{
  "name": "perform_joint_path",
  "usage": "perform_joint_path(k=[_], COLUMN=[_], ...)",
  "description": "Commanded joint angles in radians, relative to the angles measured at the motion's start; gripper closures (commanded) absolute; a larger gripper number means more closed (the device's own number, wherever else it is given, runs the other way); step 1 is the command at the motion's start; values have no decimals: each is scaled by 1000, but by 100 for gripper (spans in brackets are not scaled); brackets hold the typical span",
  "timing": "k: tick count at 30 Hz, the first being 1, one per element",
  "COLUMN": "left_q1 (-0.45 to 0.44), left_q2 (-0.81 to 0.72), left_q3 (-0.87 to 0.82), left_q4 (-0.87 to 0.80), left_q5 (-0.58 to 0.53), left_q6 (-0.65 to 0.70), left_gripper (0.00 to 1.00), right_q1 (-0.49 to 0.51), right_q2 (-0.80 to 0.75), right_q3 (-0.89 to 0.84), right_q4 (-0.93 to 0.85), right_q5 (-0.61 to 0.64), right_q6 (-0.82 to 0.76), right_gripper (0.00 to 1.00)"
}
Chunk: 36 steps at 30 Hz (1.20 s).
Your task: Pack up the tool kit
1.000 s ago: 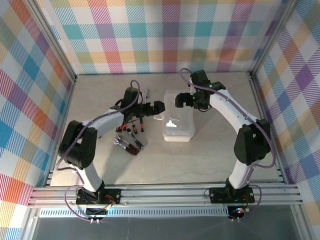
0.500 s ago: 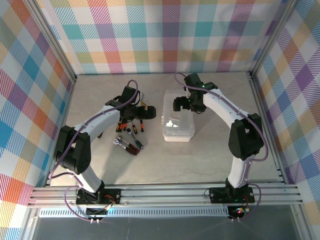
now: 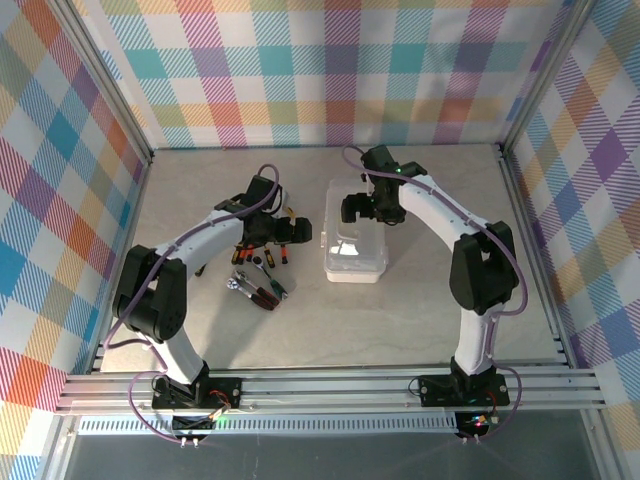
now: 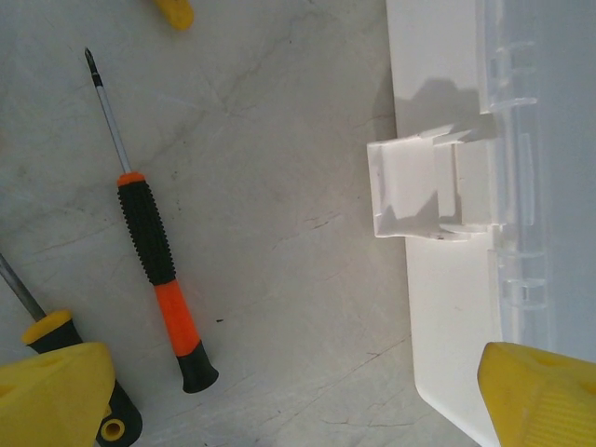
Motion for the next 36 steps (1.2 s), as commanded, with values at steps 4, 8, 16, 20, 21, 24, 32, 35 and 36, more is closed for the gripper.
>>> perform_joint_path(k=[4,8,16,20,21,24,32,35,36], left_q1=[8,8,8,8,8,8,8,8,8], left_q2=[1,1,-6,-3,-1,-1,7,13,14], left_q3=[-25,-24,-34,-31,-29,-28,-25,-23,-23], left_q4=[3,5,20,20,20,21,27,32,36], left_q5=[25,27,37,38,38,41,49,61,64], left_q6=[4,3,-4,-5,-5,-7,-8,-10,-11], left_gripper=[0,0,0,0,0,0,0,0,0], right_q1=[10,9,9,7,7,4,-24,-36,-39], right_q2=[29,11,-14,-28,-32,-47,-105,-121,-124], right_q3=[-10,-19,-62,-70,-68,-71,-121,-135,-137], right_q4=[-10,-2,25,33,35,36,105,133,140], right_q5=[50,48,34,27,27,26,-35,-74,-86], right_q6=[0,0,0,0,0,-6,-36,-49,-52], right_gripper=[11,21,35,44,47,49,53,55,56])
